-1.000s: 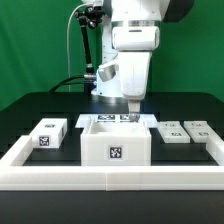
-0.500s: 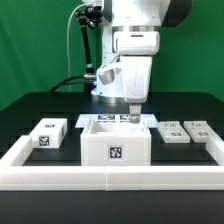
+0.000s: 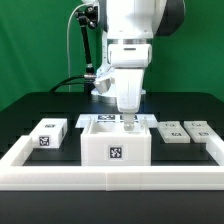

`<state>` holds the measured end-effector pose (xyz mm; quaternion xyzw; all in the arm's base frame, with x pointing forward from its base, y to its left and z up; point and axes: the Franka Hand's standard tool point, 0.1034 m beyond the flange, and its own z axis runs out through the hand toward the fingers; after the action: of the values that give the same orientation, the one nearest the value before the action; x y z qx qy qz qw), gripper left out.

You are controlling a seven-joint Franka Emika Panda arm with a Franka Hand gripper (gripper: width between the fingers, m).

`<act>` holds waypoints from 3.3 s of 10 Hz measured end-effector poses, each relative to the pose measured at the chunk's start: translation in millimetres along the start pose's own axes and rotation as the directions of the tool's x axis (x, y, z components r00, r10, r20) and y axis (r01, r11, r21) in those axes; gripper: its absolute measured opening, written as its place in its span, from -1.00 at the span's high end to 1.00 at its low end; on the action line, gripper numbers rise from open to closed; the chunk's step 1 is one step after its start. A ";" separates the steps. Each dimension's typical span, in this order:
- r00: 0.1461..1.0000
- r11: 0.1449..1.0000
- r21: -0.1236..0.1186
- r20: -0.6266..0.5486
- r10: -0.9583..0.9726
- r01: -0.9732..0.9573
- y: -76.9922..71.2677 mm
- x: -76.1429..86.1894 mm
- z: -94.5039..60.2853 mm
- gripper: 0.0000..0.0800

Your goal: Assemble cabinet

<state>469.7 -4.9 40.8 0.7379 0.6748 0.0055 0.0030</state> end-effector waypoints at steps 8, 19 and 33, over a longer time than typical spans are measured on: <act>1.000 1.000 -0.011 -0.004 0.015 -0.015 2.0 3.2 2.8 0.53; 1.000 1.000 0.000 0.000 0.007 -0.007 3.2 0.1 2.0 0.92; 0.995 0.995 -0.046 -0.052 -0.089 0.087 39.2 76.0 3.4 0.92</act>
Offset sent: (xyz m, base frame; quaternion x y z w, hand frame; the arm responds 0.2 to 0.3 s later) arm 0.0004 0.0068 -0.0001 -0.0005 -0.0057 0.0005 1.0000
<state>515.6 67.3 38.1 0.7068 0.7063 0.0399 0.0012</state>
